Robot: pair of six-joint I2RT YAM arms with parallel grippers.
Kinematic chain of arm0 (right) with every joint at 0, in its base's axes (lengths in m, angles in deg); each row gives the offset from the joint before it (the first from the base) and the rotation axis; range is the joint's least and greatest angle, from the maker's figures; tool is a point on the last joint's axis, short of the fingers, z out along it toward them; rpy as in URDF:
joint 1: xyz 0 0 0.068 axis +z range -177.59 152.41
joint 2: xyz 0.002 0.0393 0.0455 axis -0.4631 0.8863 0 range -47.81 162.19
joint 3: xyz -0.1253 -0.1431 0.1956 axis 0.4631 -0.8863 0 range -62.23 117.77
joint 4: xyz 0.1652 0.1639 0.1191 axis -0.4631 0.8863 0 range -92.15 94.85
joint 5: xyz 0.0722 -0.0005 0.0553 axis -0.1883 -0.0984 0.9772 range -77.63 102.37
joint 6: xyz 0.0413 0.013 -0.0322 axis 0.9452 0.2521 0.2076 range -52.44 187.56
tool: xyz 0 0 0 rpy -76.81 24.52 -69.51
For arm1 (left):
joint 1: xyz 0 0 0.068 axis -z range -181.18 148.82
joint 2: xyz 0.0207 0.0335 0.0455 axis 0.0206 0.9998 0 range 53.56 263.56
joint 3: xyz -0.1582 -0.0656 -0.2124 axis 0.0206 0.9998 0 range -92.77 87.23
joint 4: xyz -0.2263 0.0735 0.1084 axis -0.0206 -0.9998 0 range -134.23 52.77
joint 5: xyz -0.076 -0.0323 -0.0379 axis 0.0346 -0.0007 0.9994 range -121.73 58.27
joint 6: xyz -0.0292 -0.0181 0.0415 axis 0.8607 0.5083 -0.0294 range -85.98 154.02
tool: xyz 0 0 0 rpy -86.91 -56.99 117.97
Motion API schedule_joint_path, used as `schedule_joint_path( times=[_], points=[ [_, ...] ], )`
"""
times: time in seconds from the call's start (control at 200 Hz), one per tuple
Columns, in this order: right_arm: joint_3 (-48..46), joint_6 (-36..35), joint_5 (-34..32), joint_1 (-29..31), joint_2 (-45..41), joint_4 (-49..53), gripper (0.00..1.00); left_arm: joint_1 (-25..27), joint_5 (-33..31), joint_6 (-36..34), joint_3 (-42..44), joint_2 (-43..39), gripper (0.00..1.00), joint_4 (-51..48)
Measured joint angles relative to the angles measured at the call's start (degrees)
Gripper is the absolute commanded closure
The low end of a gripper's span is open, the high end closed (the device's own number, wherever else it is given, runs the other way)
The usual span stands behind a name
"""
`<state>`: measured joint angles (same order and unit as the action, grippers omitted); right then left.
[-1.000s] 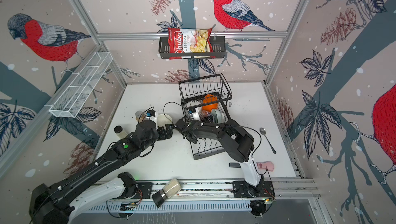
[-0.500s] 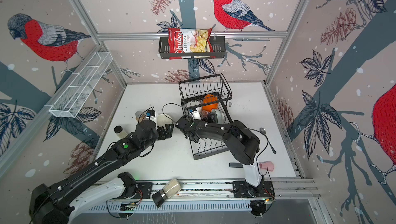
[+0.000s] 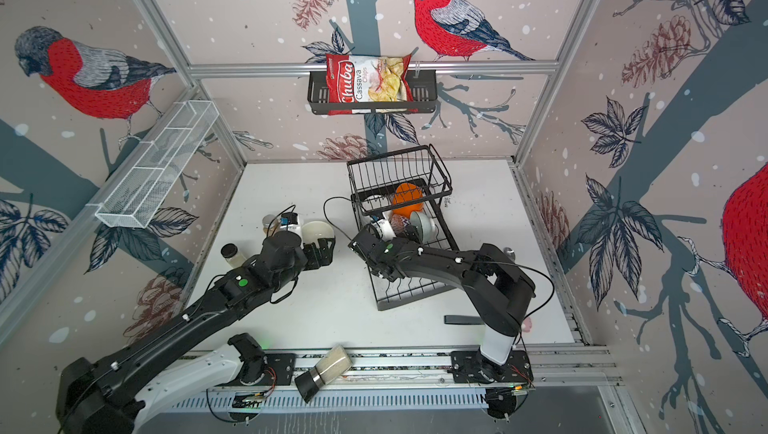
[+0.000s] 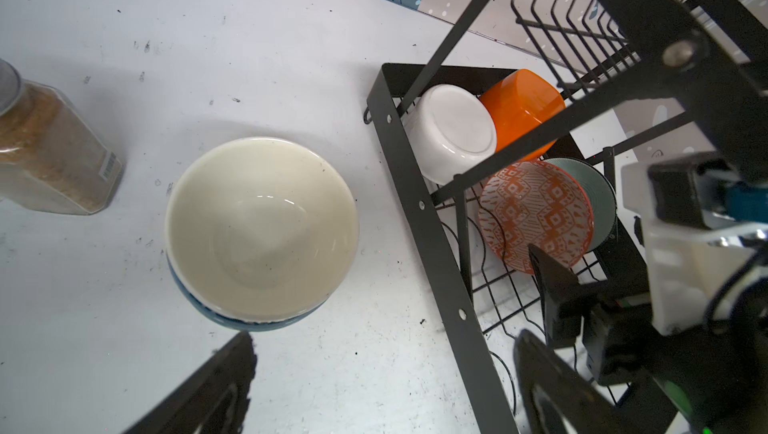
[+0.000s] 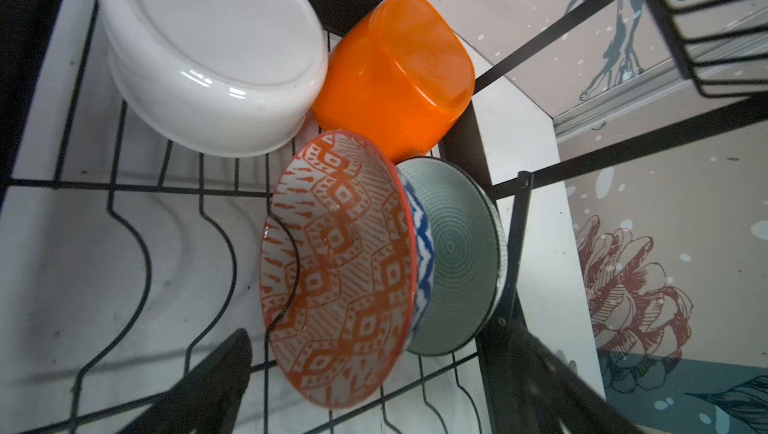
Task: Load the bowls into the dish rack
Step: 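Open the right gripper and release the orange-patterned bowl in the rack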
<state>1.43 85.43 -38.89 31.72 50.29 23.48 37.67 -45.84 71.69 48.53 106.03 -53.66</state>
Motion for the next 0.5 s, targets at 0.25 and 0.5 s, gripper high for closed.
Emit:
schedule_joint_path(
  times=[0.25, 0.5],
  points=[
    [-4.48, -2.62, 7.87, 0.31, -7.65, 1.49, 0.04, -1.49, 0.04, 1.36, -1.07, 0.87, 0.04, -0.98],
    [-7.04, -3.37, 12.22, 0.28, -11.5, 0.13, 0.04, -1.88, 0.44, 2.38, -1.2, 2.71, 0.04, -1.05]
  ],
)
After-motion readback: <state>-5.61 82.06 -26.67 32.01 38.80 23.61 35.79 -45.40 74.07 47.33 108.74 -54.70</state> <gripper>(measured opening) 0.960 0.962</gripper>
